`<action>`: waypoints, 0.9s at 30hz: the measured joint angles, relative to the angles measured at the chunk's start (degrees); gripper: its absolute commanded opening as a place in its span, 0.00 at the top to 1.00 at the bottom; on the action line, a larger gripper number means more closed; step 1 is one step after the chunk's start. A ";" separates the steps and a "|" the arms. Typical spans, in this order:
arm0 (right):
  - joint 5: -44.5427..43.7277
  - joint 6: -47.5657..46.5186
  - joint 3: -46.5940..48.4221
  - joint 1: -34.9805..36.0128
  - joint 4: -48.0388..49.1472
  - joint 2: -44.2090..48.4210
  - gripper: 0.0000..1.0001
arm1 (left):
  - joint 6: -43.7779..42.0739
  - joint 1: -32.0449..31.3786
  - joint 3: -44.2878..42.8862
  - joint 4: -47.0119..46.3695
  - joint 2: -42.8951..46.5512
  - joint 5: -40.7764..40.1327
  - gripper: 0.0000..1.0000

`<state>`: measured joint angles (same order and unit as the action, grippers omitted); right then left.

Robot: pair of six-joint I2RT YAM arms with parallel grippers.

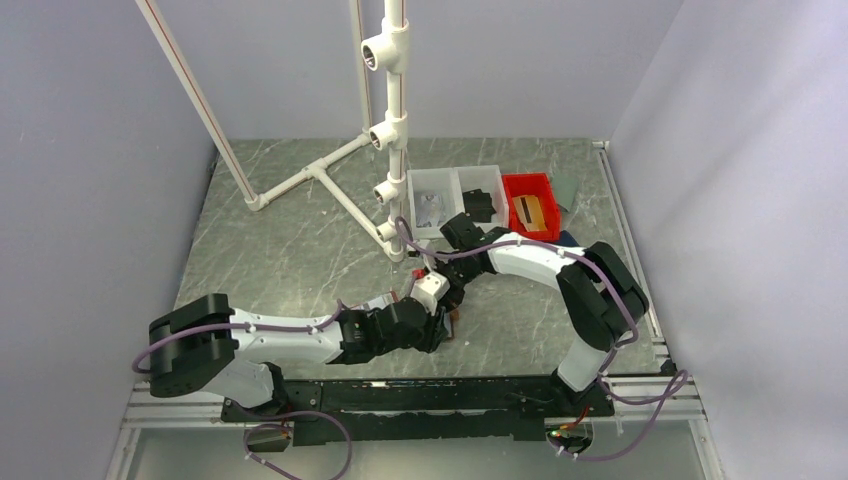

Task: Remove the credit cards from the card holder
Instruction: Open the card holder at the center of the board.

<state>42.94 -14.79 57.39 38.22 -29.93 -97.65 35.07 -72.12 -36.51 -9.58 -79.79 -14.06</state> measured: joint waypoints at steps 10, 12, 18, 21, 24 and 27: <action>-3.19 -0.20 0.04 -0.04 0.09 0.13 0.89 | 6.56 -0.13 0.07 6.36 -2.45 -13.40 0.52; -5.25 -0.44 -0.24 -0.04 0.31 0.42 0.89 | 8.81 -0.09 0.13 8.94 -3.02 -15.54 0.50; -8.20 -1.88 -1.01 -0.68 0.09 1.60 0.86 | 12.13 1.92 1.60 8.59 -3.26 -15.32 0.47; -8.13 -3.02 -1.57 -1.73 -0.17 3.13 0.84 | 12.24 4.52 4.02 3.52 -3.06 -11.89 0.46; -8.17 -4.15 -1.97 -2.47 -0.66 4.70 0.85 | 12.11 7.02 6.84 -2.58 -2.56 -7.32 0.46; -9.18 -5.14 -2.03 -2.71 -0.70 4.90 0.86 | 11.63 8.48 7.91 -6.03 -2.62 -3.39 0.44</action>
<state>33.76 -19.92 55.35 35.51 -30.63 -92.75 46.70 -63.64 -28.60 -15.62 -82.41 -17.45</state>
